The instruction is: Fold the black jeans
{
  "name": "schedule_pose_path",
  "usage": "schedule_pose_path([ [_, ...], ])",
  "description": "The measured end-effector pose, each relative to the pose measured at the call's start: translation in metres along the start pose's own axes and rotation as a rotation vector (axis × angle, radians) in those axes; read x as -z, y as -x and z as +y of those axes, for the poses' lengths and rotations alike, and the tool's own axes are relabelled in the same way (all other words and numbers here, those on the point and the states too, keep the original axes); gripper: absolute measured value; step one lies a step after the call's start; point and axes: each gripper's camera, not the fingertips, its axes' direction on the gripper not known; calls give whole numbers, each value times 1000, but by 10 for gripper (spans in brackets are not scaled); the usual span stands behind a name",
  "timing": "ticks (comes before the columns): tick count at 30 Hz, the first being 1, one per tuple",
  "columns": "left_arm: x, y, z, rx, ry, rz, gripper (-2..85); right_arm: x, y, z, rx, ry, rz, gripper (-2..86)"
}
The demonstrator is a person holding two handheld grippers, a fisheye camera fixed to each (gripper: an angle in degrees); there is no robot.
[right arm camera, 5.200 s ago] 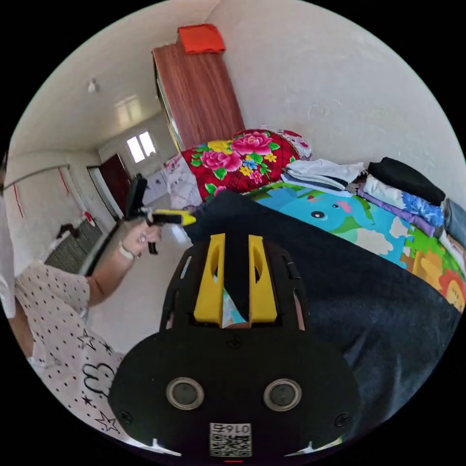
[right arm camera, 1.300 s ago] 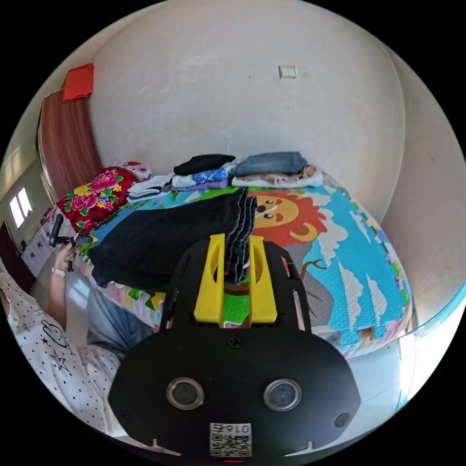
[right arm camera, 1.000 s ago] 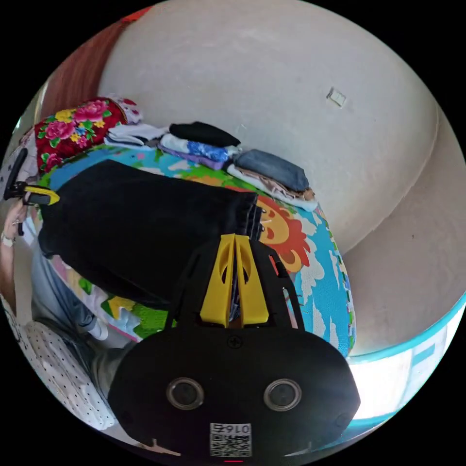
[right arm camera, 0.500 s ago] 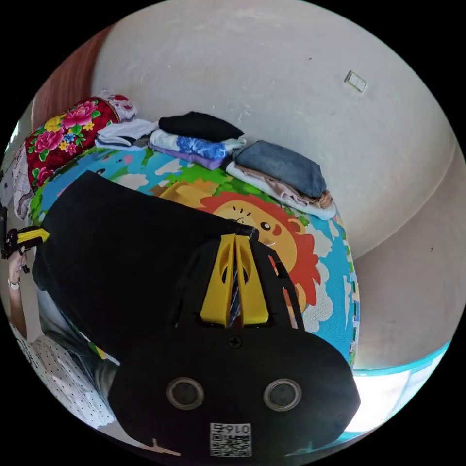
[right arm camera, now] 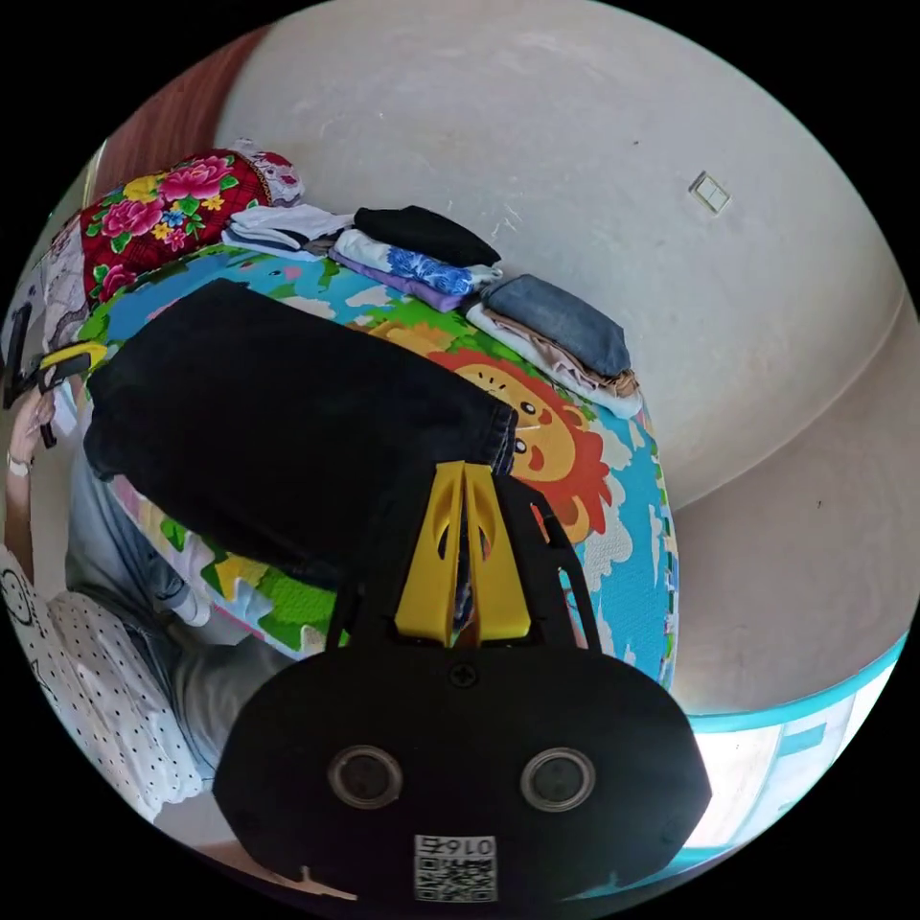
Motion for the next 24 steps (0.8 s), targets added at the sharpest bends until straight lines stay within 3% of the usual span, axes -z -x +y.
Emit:
schedule_pose_path([
  [11,-18,16,3,78,139,-32,-9,22,42,75,-217,-46,84,-4],
  [17,-6,12,-1,42,20,-42,-5,30,55,71,-207,-13,166,-4],
  [21,-43,13,1,1,210,64,38,40,47,86,-281,-69,117,-3],
  [24,-44,7,1,-47,204,84,69,46,35,96,-331,-94,55,-3],
])
